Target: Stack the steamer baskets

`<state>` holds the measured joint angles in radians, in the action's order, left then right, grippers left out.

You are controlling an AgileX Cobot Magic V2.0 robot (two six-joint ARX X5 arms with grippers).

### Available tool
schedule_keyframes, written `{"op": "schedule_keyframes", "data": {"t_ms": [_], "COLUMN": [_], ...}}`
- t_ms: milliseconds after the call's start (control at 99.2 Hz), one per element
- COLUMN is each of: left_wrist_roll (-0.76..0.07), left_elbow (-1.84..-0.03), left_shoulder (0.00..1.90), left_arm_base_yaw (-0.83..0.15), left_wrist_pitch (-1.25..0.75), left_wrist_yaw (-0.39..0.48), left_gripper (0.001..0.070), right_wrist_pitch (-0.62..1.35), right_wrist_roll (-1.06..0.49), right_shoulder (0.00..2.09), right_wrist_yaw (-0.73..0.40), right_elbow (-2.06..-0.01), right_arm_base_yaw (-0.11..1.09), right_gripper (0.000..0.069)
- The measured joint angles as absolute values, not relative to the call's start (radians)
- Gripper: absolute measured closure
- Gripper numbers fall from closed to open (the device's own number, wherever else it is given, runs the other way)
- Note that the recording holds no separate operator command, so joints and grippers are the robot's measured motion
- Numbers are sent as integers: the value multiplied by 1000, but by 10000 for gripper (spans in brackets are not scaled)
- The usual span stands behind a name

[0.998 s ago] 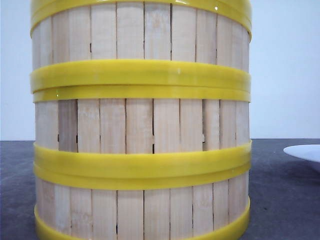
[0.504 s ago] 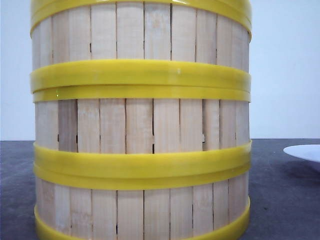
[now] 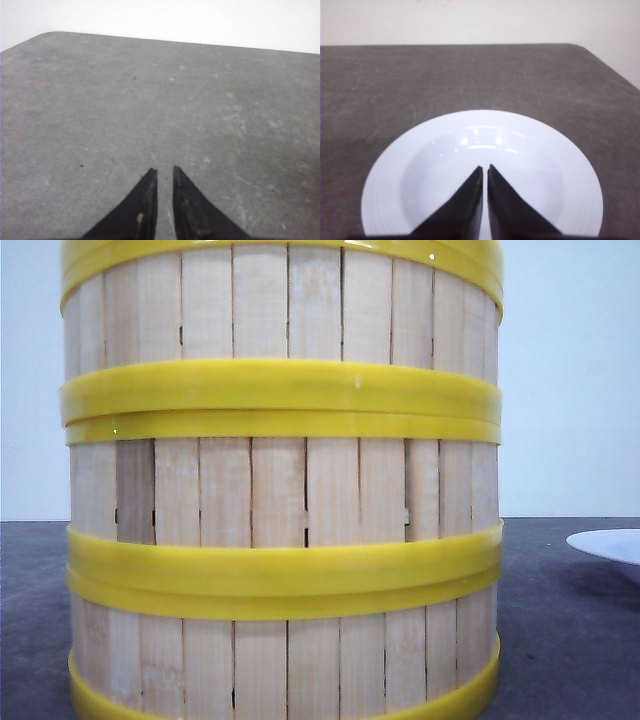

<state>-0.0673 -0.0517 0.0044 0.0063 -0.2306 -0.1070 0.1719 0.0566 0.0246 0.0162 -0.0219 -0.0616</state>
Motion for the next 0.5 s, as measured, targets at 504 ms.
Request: {"op": "schedule_keyframes", "data": {"t_ms": [504], "left_wrist_roll": [-67], "left_elbow": [-52], "left_shoulder": [4], "left_arm_base_yaw": [6], "left_wrist_pitch": [-231], "left_wrist_yaw": [-107], "left_gripper": [681], "right_wrist_pitch": [168], "right_wrist_roll": [33], "right_shoulder": [5], "right_wrist_yaw": [26], "right_elbow": [-16], "right_arm_base_yaw": [-80], "right_gripper": [680]}}
